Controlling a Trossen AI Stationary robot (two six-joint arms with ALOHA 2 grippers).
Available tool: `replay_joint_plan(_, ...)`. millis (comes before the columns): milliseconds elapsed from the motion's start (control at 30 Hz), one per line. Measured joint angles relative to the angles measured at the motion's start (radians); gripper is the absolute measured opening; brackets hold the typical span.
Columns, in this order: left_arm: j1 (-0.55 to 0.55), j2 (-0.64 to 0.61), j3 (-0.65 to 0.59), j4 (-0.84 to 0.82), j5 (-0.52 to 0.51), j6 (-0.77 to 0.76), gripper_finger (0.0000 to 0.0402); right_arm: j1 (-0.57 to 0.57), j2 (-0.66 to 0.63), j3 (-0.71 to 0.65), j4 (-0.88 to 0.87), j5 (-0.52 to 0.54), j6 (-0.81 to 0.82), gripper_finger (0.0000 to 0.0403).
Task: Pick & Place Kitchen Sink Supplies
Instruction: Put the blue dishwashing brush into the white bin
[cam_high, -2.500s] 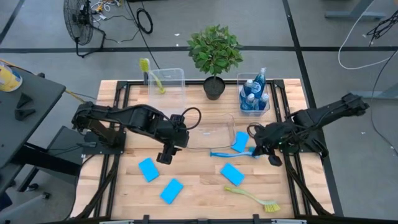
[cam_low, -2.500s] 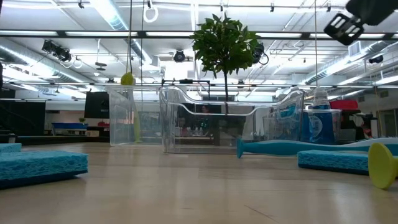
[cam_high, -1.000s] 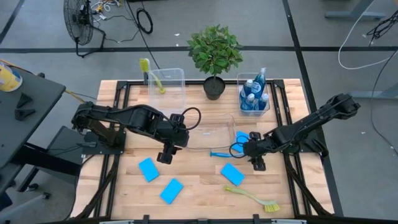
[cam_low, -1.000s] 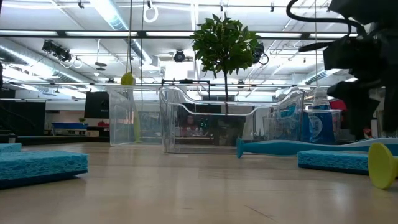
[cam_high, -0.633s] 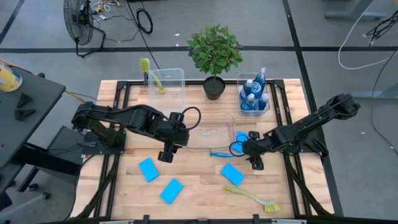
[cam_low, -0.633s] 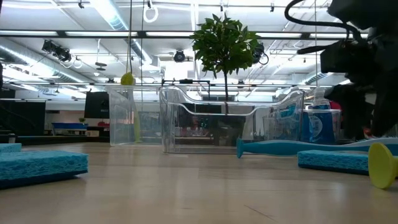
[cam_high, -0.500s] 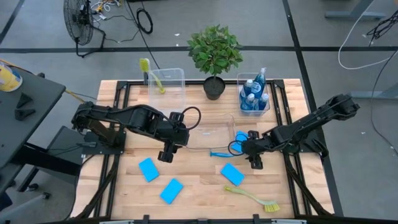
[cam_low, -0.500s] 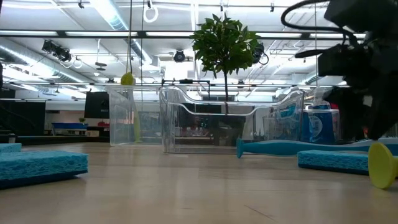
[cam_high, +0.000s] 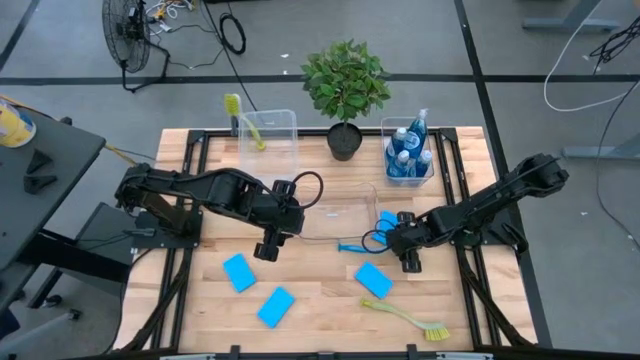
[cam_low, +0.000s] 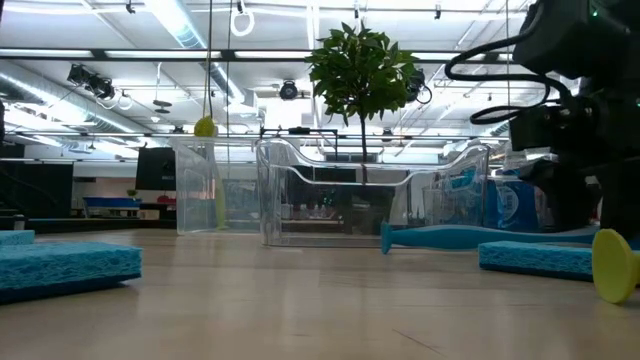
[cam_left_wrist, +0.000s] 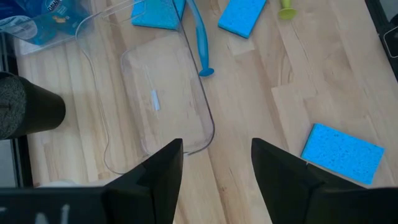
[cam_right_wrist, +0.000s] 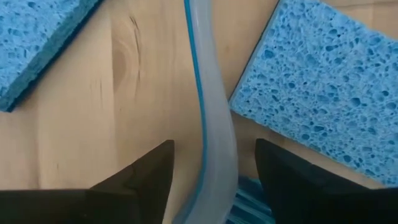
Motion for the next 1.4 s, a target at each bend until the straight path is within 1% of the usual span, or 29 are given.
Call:
replay_joint_plan(100, 0.001, 0.0, 0.0, 0.0, 0.0, 0.0, 0.0197, 0.0, 0.0, 0.0, 0.0, -0.002, 0.0, 0.0197)
replay_joint_plan(300, 0.001, 0.0, 0.0, 0.0, 0.0, 0.0, 0.0197, 0.0, 0.0, 0.0, 0.001, -0.006, 0.0, 0.0121)
replay_joint_plan(400, 0.001, 0.0, 0.0, 0.0, 0.0, 0.0, 0.0197, 0.0, -0.001, 0.0, 0.001, -0.033, 0.012, 0.0087)
replay_joint_plan(500, 0.001, 0.0, 0.0, 0.0, 0.0, 0.0, 0.0197, 0.0, -0.002, 0.001, 0.001, -0.055, 0.036, 0.0063)
replay_joint_plan(633, 0.001, 0.0, 0.0, 0.0, 0.0, 0.0, 0.0197, 0.0, -0.002, 0.007, -0.009, -0.066, 0.039, 0.0063)
replay_joint_plan(800, 0.001, 0.0, 0.0, 0.0, 0.0, 0.0, 0.0197, 0.001, -0.003, 0.065, -0.093, -0.083, 0.027, 0.0063)
replay_joint_plan(933, 0.001, 0.0, 0.0, 0.0, 0.0, 0.001, 0.0197, 0.001, -0.003, 0.139, -0.222, -0.085, -0.004, 0.0063)
replay_joint_plan(1233, 0.001, 0.0, 0.0, 0.0, 0.0, 0.001, 0.0197, 0.002, -0.005, 0.353, -0.548, -0.079, -0.086, 0.0063)
replay_joint_plan(1400, 0.001, -0.002, 0.0, -0.001, 0.0, 0.001, 0.0197, 0.002, -0.005, 0.471, -0.678, -0.037, -0.107, 0.0063)
